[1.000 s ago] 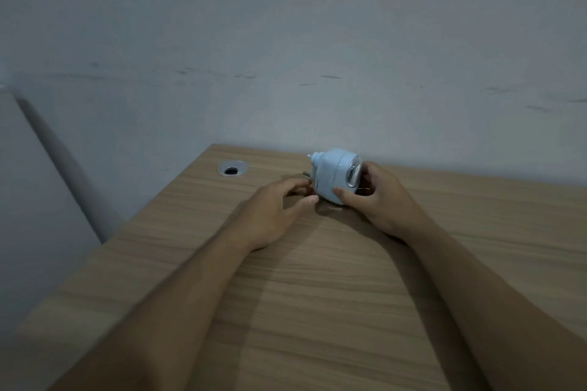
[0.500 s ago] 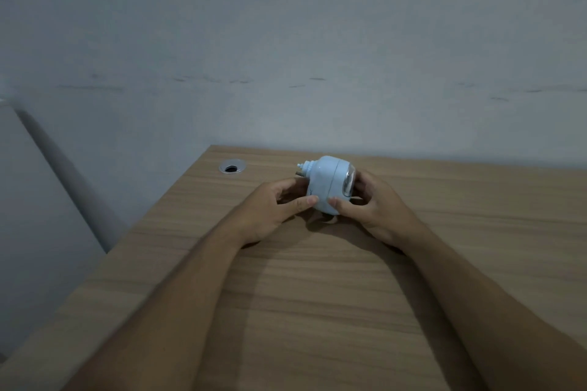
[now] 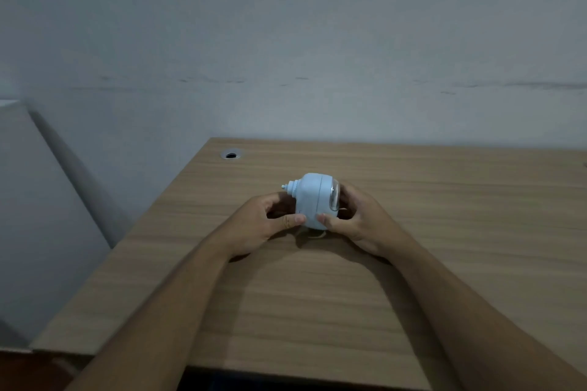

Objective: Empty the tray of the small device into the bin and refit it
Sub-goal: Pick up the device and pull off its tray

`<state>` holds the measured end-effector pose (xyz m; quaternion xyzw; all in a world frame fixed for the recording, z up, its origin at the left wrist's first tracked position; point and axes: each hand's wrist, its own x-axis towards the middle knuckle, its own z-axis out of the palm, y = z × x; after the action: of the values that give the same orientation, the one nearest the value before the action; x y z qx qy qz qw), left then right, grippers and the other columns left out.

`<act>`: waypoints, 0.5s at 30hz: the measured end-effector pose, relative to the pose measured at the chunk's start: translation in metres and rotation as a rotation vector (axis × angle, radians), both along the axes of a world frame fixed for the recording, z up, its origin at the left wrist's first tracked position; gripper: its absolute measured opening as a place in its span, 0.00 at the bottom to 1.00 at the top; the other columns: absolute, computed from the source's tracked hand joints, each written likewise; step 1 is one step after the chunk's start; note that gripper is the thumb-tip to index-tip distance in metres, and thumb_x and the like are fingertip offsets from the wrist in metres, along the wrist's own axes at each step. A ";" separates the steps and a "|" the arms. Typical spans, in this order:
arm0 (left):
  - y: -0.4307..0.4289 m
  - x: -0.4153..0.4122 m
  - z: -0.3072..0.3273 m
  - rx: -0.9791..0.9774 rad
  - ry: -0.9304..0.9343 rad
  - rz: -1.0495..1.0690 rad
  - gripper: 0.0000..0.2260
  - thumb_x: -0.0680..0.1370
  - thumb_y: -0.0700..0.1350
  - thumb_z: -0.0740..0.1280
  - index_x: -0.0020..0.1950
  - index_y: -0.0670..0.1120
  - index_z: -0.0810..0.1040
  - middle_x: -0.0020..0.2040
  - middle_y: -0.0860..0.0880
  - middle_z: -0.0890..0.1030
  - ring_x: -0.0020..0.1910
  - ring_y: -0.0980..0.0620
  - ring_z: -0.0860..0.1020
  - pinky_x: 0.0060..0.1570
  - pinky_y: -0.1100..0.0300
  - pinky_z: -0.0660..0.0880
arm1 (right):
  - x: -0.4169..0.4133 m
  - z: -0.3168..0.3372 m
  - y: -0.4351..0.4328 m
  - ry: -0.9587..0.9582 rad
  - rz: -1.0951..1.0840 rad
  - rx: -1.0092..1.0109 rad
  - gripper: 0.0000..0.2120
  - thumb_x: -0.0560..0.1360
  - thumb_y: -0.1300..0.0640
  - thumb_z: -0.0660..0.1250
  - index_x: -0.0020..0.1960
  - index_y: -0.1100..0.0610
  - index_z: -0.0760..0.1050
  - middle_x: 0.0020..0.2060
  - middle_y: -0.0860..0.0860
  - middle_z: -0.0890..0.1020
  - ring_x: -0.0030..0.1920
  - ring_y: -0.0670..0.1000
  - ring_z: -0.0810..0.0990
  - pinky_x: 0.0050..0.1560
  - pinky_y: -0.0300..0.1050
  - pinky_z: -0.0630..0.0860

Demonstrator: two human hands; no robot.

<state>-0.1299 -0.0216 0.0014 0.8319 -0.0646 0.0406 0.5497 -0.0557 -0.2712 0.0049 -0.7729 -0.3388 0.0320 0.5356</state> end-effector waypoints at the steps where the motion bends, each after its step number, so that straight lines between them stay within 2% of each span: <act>1: -0.002 -0.009 0.000 0.020 -0.006 -0.003 0.16 0.83 0.42 0.76 0.70 0.44 0.84 0.64 0.50 0.90 0.65 0.55 0.87 0.63 0.65 0.81 | -0.009 0.001 -0.003 -0.006 -0.005 -0.004 0.28 0.78 0.61 0.79 0.76 0.54 0.77 0.65 0.48 0.88 0.67 0.48 0.86 0.69 0.53 0.83; 4: -0.006 -0.032 -0.001 0.039 0.009 -0.009 0.17 0.82 0.43 0.77 0.72 0.46 0.84 0.64 0.53 0.90 0.65 0.57 0.87 0.65 0.63 0.81 | -0.034 0.000 -0.010 -0.021 -0.017 -0.023 0.29 0.77 0.59 0.80 0.76 0.53 0.77 0.66 0.46 0.87 0.67 0.47 0.86 0.70 0.53 0.82; 6: -0.008 -0.044 0.001 0.087 0.003 -0.011 0.21 0.81 0.47 0.78 0.74 0.48 0.83 0.67 0.56 0.89 0.69 0.58 0.85 0.70 0.59 0.79 | -0.048 0.000 -0.013 -0.036 -0.025 -0.050 0.29 0.77 0.57 0.81 0.75 0.53 0.77 0.64 0.45 0.87 0.65 0.46 0.86 0.69 0.53 0.82; 9: -0.012 -0.053 0.005 0.167 -0.001 -0.002 0.26 0.79 0.53 0.80 0.76 0.51 0.82 0.69 0.59 0.87 0.70 0.61 0.83 0.76 0.54 0.76 | -0.060 0.000 -0.015 -0.047 -0.036 -0.073 0.31 0.75 0.53 0.83 0.75 0.50 0.76 0.63 0.43 0.87 0.62 0.43 0.86 0.66 0.46 0.83; 12: -0.016 -0.056 0.009 0.185 -0.009 0.011 0.23 0.80 0.52 0.79 0.75 0.52 0.83 0.67 0.61 0.88 0.67 0.66 0.83 0.74 0.59 0.77 | -0.065 0.006 -0.014 -0.017 -0.019 -0.071 0.35 0.72 0.46 0.85 0.74 0.47 0.76 0.63 0.40 0.87 0.62 0.40 0.86 0.62 0.36 0.82; 15: -0.018 -0.058 0.013 0.222 -0.008 0.028 0.23 0.79 0.53 0.79 0.75 0.54 0.83 0.67 0.62 0.87 0.67 0.68 0.83 0.72 0.63 0.76 | -0.066 0.007 -0.014 -0.008 -0.039 -0.086 0.36 0.70 0.44 0.86 0.74 0.45 0.76 0.63 0.40 0.87 0.62 0.39 0.86 0.62 0.39 0.83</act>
<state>-0.1882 -0.0393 0.0142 0.8882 -0.0594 0.0442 0.4534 -0.1220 -0.2857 0.0122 -0.8019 -0.3242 0.0332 0.5009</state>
